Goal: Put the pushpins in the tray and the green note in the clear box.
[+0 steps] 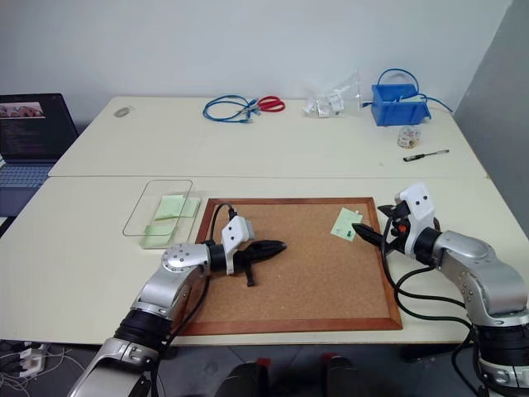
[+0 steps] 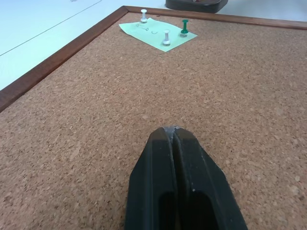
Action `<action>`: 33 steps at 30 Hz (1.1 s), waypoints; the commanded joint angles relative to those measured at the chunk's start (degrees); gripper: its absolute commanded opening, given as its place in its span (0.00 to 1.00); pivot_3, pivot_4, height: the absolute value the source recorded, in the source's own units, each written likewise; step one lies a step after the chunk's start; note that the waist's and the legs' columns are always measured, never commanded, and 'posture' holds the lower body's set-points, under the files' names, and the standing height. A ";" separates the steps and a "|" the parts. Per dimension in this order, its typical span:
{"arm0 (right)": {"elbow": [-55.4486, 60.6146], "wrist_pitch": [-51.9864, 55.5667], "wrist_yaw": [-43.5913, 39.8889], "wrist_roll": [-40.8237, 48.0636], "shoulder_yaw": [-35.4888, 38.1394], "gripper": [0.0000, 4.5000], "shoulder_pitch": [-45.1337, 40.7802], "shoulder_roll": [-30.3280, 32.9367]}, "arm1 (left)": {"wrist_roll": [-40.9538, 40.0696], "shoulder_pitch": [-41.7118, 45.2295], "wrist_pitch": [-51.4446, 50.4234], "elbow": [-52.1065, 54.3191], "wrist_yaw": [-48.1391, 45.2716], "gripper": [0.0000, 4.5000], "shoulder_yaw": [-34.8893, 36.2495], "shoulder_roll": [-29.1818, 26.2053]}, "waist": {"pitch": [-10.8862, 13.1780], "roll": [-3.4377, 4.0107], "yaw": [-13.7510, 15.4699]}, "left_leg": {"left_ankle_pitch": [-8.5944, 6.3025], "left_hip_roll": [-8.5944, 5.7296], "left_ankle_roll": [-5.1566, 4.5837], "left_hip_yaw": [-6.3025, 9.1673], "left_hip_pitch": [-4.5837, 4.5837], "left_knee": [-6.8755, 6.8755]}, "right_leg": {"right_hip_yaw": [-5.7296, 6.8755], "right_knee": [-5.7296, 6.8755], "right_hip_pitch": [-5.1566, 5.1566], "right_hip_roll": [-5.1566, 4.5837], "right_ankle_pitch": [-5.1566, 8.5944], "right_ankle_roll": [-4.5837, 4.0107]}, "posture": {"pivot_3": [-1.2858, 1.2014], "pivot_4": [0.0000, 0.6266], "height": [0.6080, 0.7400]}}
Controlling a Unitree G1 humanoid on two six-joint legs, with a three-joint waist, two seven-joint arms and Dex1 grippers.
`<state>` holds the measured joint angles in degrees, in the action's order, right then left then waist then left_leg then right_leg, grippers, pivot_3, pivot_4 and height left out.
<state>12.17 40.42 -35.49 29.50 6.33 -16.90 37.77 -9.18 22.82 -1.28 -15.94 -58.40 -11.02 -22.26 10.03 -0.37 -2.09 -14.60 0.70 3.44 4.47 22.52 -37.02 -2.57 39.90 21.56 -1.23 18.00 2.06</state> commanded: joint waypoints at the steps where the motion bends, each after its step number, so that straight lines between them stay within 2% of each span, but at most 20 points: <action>1: -2.74 -3.02 -0.37 -1.10 0.18 1.00 -2.79 -1.60 | 0.49 -3.14 -0.12 -2.18 -2.06 0.00 -1.92 -0.18 | -0.04 0.07 -0.09 | 0.00 0.00 0.00 0.00 -0.04 0.01 | 0.00 -0.02 -0.04 0.00 0.00 0.00 | 0.52 0.24 1.00; 15: -18.35 -11.89 0.37 -9.60 -4.11 1.00 -11.12 -8.15 | 3.57 -2.07 -3.79 -1.15 -2.00 0.00 -3.40 -2.47 | -0.22 0.28 -0.81 | 0.00 0.01 -0.01 -0.01 -0.21 0.04 | -0.03 -0.02 -0.18 0.02 0.00 0.00 | 0.52 0.24 1.00; 21: -18.72 -11.93 -1.20 -9.82 -4.42 1.00 -11.80 -8.70 | 4.19 -0.81 -8.80 2.75 -2.74 0.00 -5.11 -4.65 | -0.23 0.29 -1.06 | 0.00 0.03 -0.01 0.01 -0.21 0.05 | -0.02 -0.02 -0.18 0.05 0.00 0.00 | 0.52 0.24 1.00; 33: -24.98 -14.45 -0.36 -12.31 -4.80 1.00 -13.25 -12.12 | 3.87 -1.12 -8.98 3.25 -2.91 0.00 -6.03 -4.75 | -0.23 0.29 -1.12 | 0.00 0.04 -0.01 0.01 -0.21 0.06 | -0.02 -0.02 -0.18 0.06 0.00 0.00 | 0.52 0.24 1.00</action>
<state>-12.31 28.42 -35.88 17.66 0.92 -28.34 26.19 -7.54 24.02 -8.51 -10.84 -59.54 -13.64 -26.01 9.80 -0.08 -3.21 -14.60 0.74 3.44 4.48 22.31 -36.96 -2.59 39.88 21.39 -1.17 18.01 2.06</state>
